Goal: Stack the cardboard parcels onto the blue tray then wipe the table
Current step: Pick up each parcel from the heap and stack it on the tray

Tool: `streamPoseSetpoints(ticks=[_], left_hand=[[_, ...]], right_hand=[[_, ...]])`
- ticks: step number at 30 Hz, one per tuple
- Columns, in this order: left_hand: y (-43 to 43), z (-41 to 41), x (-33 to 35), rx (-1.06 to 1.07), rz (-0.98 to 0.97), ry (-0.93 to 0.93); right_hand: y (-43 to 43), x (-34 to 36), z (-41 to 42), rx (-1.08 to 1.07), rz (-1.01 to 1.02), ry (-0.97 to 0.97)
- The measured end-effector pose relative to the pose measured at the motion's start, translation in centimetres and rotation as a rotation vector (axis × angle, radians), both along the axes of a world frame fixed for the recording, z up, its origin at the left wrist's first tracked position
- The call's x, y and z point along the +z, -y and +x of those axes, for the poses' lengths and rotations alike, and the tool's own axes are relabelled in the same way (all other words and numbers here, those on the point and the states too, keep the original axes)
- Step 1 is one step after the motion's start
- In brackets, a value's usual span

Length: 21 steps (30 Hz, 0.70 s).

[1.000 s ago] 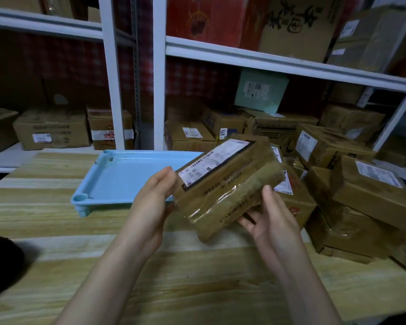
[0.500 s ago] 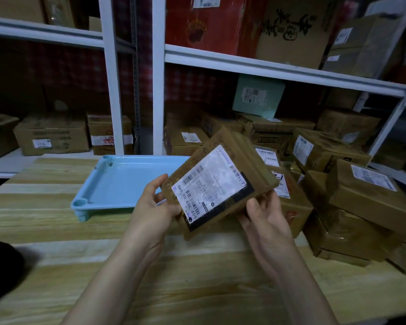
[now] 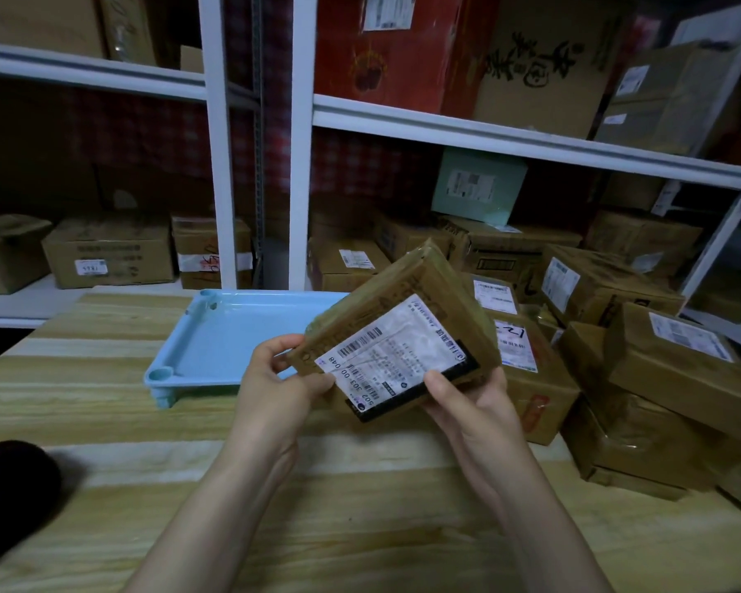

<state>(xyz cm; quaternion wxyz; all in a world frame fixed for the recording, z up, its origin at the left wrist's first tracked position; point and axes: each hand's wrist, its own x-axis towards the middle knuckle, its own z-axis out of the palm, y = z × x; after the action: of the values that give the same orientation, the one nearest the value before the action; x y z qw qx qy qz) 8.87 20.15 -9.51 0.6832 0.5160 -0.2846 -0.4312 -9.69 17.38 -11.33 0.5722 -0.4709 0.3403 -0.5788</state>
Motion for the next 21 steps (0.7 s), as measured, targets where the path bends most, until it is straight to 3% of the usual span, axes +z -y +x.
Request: streamPoseSetpoints(ticks=[4,13,21], left_hand=[[0.1,0.8,0.0,-0.024,-0.016,0.039],[1.9,4.3,-0.6,0.024,-0.013,0.232],[5.6,10.2,-0.2,0.157,0.123,0.554]], right_hand=[[0.9,0.5,1.5,-0.006,0.054,-0.002],[5.2,0.2,7.4,0.052,0.038,-0.258],[9.9,1.6,15.0,0.080,0.052,-0.441]])
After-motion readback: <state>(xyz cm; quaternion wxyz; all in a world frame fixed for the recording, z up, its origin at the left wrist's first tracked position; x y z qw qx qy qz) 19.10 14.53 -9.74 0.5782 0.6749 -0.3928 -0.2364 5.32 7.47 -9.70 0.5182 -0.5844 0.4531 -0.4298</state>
